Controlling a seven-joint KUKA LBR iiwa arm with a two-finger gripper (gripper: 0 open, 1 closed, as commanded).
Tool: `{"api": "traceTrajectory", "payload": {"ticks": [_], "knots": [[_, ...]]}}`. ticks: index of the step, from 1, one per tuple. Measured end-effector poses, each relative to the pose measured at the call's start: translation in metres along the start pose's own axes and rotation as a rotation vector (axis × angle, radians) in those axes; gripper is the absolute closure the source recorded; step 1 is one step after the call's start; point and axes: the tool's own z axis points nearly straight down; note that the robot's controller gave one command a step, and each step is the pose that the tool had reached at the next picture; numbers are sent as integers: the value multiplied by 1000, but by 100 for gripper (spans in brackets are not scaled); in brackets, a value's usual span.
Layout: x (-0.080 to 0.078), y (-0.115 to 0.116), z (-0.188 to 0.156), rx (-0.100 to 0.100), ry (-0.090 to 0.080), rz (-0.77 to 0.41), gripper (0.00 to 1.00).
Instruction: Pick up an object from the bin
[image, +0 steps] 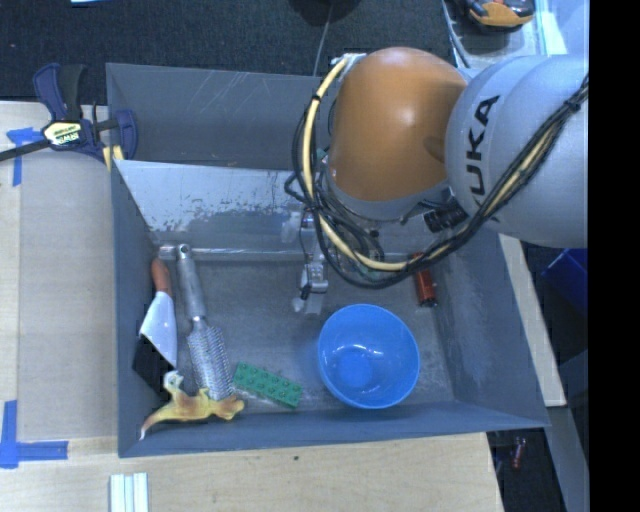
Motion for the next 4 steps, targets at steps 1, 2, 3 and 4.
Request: {"api": "traceTrajectory", "payload": {"ticks": [1,2,3,4], "knots": [[-2,-1,-4,-1,-8,3,0],[-7,30,57,-1,-11,-145,0],[17,62,78,2,-12,-551,0],[-5,81,110,2,-13,-712,0]]}}
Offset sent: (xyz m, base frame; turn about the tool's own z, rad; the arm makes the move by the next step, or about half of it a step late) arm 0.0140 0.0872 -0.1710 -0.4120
